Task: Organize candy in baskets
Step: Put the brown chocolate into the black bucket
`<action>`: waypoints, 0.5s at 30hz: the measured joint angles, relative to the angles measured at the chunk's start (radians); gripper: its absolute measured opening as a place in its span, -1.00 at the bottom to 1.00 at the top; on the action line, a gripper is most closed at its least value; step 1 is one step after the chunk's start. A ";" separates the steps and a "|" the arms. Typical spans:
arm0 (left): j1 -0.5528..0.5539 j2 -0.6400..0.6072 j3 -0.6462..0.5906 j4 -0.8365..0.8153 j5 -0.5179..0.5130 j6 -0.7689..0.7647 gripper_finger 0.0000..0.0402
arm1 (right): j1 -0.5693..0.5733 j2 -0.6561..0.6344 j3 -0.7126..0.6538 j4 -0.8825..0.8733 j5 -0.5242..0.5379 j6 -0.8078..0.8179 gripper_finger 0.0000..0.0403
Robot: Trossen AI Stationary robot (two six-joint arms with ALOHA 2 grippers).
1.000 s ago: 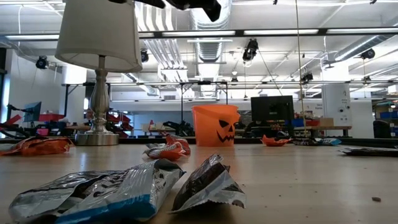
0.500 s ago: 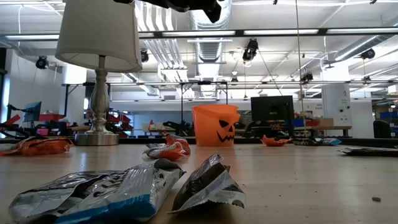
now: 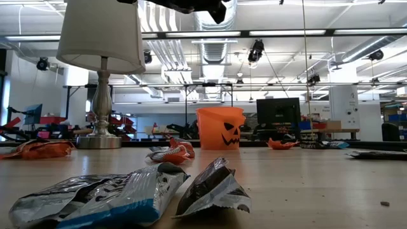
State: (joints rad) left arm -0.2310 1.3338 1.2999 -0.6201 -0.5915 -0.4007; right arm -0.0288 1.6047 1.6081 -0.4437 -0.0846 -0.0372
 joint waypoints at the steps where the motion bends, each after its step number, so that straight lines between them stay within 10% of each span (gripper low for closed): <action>1: 0.000 0.000 0.000 0.000 0.000 0.000 -0.83 | 0.000 0.000 0.000 0.000 -0.001 0.000 -0.77; 15: 0.001 -0.001 -0.002 -0.048 0.028 0.001 -0.83 | 0.001 -0.023 0.000 -0.050 -0.004 0.001 -0.19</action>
State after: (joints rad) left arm -0.2302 1.3332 1.2984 -0.6684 -0.5635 -0.4001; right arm -0.0280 1.5821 1.6081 -0.4939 -0.0891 -0.0364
